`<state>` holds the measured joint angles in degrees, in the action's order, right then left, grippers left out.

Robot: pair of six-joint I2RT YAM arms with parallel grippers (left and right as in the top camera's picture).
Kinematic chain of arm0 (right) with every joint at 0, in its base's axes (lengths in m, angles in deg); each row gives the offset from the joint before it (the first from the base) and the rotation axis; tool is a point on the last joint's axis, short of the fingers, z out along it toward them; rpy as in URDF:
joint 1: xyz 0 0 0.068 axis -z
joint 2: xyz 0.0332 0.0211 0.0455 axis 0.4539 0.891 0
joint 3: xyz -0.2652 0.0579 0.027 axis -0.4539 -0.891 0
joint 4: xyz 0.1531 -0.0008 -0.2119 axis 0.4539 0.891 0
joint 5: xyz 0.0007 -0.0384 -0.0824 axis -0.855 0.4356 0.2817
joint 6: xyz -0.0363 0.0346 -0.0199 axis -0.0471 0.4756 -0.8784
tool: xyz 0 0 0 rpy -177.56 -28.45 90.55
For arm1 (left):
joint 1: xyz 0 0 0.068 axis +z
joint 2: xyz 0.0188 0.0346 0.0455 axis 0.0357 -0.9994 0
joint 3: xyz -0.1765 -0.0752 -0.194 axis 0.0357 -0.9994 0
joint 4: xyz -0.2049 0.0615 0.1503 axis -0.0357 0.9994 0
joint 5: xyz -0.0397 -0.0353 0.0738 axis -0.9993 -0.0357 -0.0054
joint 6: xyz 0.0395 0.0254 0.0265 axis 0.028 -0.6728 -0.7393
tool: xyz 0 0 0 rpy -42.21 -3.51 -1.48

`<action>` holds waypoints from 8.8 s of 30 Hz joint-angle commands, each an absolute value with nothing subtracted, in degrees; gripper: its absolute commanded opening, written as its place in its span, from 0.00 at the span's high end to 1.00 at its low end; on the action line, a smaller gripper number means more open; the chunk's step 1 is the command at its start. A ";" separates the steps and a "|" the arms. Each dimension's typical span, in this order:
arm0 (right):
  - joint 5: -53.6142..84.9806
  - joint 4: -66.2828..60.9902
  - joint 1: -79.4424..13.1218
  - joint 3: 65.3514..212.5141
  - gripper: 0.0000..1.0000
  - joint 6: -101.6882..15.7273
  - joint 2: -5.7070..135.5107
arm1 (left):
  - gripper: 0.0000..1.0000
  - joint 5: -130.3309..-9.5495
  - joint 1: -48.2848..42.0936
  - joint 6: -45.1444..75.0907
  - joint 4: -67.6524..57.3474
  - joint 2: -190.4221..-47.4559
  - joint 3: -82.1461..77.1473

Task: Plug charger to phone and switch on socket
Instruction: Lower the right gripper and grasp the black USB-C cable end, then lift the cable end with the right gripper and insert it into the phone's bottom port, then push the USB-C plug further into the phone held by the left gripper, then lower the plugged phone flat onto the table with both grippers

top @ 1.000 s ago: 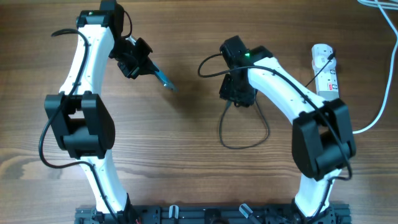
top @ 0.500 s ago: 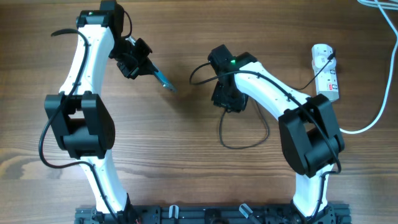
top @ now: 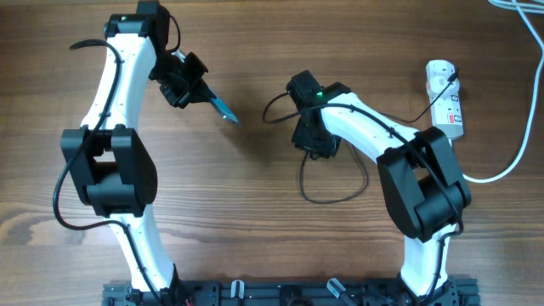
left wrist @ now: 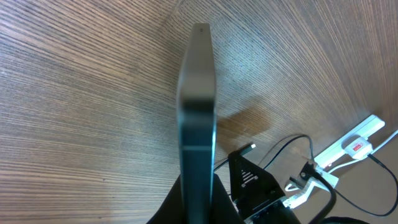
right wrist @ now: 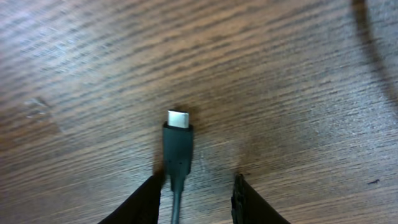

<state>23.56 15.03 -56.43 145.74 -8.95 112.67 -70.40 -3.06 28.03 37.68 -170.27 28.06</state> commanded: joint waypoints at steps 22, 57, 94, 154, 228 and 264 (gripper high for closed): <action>23.54 14.59 -56.41 145.17 0.76 -8.16 113.98 | 0.96 -70.49 -3.06 26.94 37.83 -168.37 28.21; 17.22 16.07 -56.41 147.12 0.96 -20.29 106.53 | 0.96 -98.07 -5.86 17.89 24.39 -168.37 28.21; 2.73 20.16 -56.49 147.12 0.95 -41.38 82.38 | 0.96 -113.89 -10.84 5.91 16.65 -168.37 28.21; 10.27 15.13 -59.71 147.23 0.95 -36.73 87.67 | 0.96 -109.35 -13.14 -0.53 18.57 -168.37 28.21; 9.55 8.16 -55.84 147.34 0.90 -34.78 87.67 | 0.96 -112.34 -13.14 -1.61 21.76 -168.37 28.21; 5.66 19.33 -55.84 147.21 0.00 -33.93 87.69 | 0.96 -78.68 -16.99 2.98 26.25 -174.44 25.72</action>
